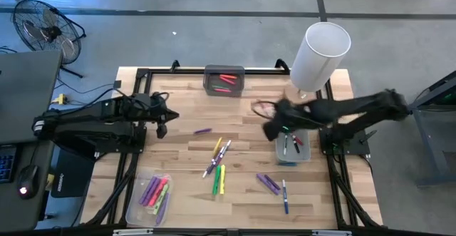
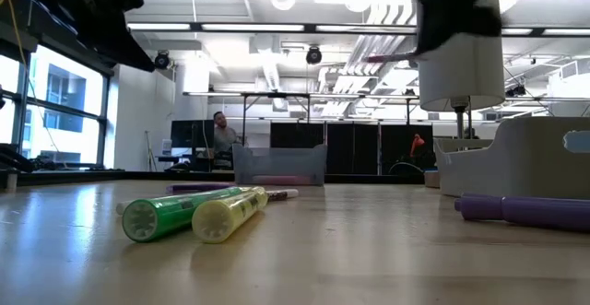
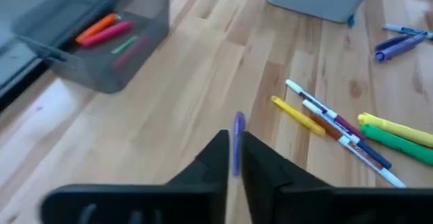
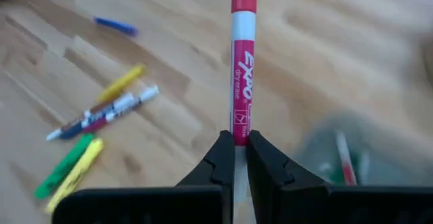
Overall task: Pick & Place Markers
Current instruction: Put the pink marker pen into the gray bin, then put the top purple pen into the black bin
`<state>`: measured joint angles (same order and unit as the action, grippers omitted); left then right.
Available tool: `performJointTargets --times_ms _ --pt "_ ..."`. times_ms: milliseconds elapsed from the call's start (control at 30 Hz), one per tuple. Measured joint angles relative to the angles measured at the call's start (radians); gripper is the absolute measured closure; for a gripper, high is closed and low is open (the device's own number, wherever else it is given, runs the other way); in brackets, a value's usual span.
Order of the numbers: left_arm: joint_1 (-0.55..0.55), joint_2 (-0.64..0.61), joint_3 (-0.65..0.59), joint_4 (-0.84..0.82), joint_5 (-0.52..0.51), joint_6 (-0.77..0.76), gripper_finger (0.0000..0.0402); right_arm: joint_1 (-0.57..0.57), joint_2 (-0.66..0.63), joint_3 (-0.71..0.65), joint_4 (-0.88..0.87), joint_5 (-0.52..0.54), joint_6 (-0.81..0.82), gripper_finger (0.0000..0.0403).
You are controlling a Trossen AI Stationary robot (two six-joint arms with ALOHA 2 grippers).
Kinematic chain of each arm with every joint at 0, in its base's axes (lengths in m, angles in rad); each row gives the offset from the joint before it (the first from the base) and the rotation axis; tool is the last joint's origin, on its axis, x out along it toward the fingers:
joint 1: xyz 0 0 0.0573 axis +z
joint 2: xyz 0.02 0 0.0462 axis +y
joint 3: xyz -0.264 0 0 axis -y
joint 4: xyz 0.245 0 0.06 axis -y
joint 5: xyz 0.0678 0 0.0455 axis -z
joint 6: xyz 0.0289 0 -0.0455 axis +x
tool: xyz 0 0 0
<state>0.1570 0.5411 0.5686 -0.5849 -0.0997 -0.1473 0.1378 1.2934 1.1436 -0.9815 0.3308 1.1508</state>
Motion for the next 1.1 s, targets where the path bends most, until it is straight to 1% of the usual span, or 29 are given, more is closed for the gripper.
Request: performJointTargets --times_ms 67,167,267,333,433,533,733,867,967,1100 --pt "0.000 0.035 0.000 0.035 0.003 -0.011 0.0336 0.061 -0.038 -0.047 -0.050 0.000 0.139 0.0393" --pt "0.000 0.098 0.000 0.101 -0.001 -0.014 0.0287 0.136 -0.058 -0.105 -0.106 -0.030 0.295 0.0393" --pt "0.000 0.164 0.003 0.148 0.005 -0.014 0.0249 0.188 -0.063 -0.151 -0.128 -0.094 0.389 0.0393" --pt "0.000 0.219 0.016 0.175 0.012 -0.016 0.0234 0.216 -0.058 -0.189 -0.127 -0.114 0.445 0.0392" --pt "0.000 0.311 0.049 0.170 0.016 -0.022 0.0226 0.248 -0.062 -0.236 -0.125 -0.155 0.498 0.0390" --pt "0.000 0.414 0.097 0.167 0.016 -0.022 0.0226 0.266 -0.059 -0.276 -0.113 -0.186 0.503 0.0378" --pt "0.000 0.604 0.192 0.164 0.086 0.010 0.0225 0.290 -0.061 -0.292 -0.122 -0.169 0.485 0.0325" --pt "0.001 0.717 0.250 0.131 0.085 0.019 0.0225 0.310 -0.071 -0.292 -0.137 -0.152 0.455 0.0296" --pt "0.001 0.798 0.298 0.076 0.082 0.053 0.0225 0.330 -0.072 -0.292 -0.138 -0.146 0.440 0.0284" --pt "0.001 0.906 0.351 0.041 0.082 0.072 0.0225 0.356 -0.072 -0.292 -0.141 -0.124 0.436 0.0280"
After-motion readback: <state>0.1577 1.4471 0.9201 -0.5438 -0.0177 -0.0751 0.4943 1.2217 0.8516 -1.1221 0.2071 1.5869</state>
